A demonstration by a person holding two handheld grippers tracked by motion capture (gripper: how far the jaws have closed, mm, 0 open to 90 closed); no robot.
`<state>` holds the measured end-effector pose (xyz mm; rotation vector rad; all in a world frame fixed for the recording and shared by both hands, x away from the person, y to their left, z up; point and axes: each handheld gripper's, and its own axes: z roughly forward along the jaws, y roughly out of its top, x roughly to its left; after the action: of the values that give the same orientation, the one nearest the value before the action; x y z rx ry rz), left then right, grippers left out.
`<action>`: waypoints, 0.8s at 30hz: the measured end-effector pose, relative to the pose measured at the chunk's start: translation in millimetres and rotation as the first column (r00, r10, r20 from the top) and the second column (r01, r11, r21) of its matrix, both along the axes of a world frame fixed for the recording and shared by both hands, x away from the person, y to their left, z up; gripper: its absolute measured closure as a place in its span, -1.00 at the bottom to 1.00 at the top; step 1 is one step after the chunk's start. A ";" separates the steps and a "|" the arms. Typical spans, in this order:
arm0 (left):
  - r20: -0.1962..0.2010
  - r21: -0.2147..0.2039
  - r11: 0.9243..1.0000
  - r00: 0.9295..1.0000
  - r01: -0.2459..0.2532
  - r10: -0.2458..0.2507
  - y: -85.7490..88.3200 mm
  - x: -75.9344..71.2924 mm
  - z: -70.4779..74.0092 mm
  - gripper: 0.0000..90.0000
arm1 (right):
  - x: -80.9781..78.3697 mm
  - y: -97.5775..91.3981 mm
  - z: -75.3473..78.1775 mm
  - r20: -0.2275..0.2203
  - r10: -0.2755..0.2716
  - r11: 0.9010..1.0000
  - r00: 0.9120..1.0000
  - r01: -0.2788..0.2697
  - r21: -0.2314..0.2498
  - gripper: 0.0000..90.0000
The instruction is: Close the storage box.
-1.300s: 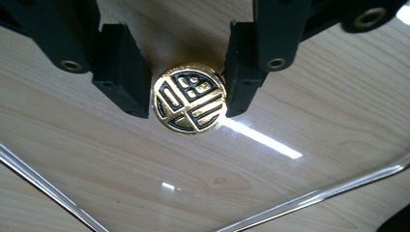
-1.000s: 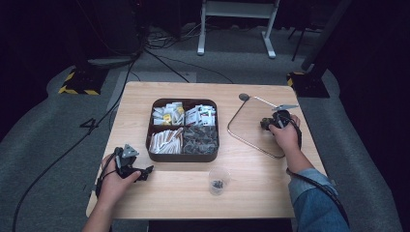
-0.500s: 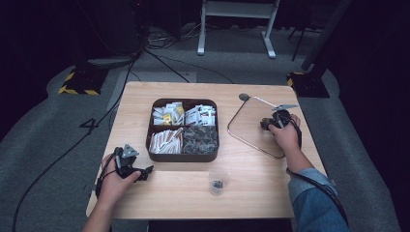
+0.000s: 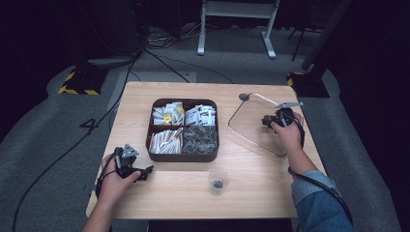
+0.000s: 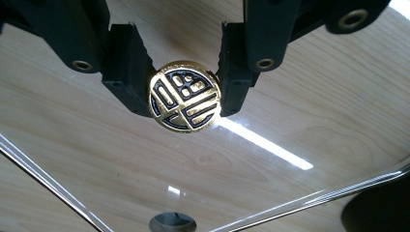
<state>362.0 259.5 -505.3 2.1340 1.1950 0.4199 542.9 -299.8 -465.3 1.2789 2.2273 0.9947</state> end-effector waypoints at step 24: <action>-0.003 0.007 1.000 1.000 0.004 -0.004 -0.2 1.9 0.5 -0.92 | -13.6 15.8 67.6 0.087 0.078 0.995 0.993 -0.083 0.049 0.31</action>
<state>363.9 259.3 -504.9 2.1431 1.1923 0.4201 529.3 -284.0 -397.7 1.1541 2.2170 1.1225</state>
